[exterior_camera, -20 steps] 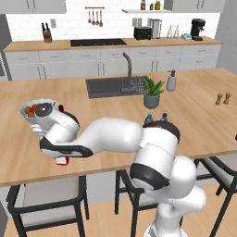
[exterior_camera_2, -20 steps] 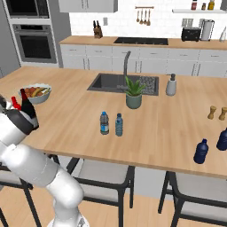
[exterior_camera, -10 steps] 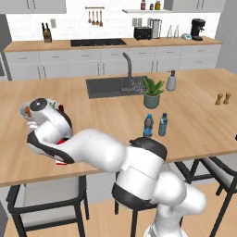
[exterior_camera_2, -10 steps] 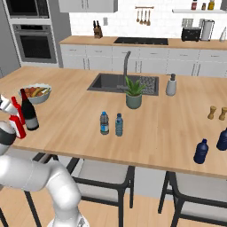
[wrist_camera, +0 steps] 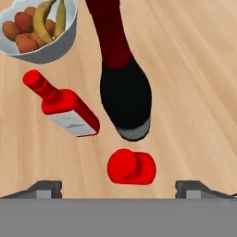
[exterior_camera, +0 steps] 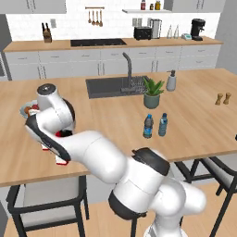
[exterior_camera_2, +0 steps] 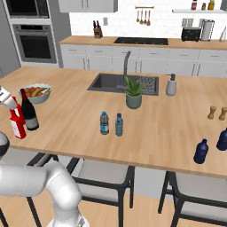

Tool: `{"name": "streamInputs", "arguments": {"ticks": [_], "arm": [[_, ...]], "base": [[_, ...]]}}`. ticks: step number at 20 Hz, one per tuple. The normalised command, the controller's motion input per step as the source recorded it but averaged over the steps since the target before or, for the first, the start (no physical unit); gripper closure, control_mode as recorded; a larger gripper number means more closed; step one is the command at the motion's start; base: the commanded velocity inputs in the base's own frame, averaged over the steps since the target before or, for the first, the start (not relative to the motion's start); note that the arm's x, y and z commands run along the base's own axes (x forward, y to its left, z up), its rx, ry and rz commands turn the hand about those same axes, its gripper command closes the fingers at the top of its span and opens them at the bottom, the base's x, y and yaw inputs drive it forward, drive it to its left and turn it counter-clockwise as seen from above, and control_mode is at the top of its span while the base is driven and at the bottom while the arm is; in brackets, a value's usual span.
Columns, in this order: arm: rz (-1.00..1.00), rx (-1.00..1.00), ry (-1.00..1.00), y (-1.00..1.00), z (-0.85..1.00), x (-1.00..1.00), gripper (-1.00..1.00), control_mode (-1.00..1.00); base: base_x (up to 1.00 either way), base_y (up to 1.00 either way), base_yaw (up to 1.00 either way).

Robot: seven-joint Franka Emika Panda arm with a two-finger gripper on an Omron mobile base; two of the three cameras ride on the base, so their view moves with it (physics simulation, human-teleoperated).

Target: Move the plastic bottles in the middle to the plastics group, and the glass bottles in the middle to the glass group.

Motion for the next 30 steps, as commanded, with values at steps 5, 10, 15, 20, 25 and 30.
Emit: {"name": "streamInputs", "arguments": {"ticks": [5, 10, 15, 20, 25, 30], "arm": [[0.06, 0.13, -0.08, -0.76, 0.2, -0.46, -1.0, -1.0], [0.06, 0.15, -0.11, -0.99, 0.01, -0.44, -1.0, -1.0], [0.01, 0.11, 0.0, -0.99, 0.02, -0.13, -1.0, -1.0], [-0.01, 0.05, 0.16, -0.91, 0.01, 0.15, -1.0, -1.0], [-0.04, 0.0, 0.3, -0.78, 0.03, 0.43, -1.0, -1.0], [-0.04, 0.0, 0.17, -0.77, 0.0, 0.46, -1.0, -1.0]], "base": [[0.0, 0.0, 0.0], [0.0, 0.0, 0.0], [0.0, 0.0, 0.0], [0.0, 0.0, 0.0], [0.0, 0.0, 0.0], [0.0, 0.0, 0.0]]}}
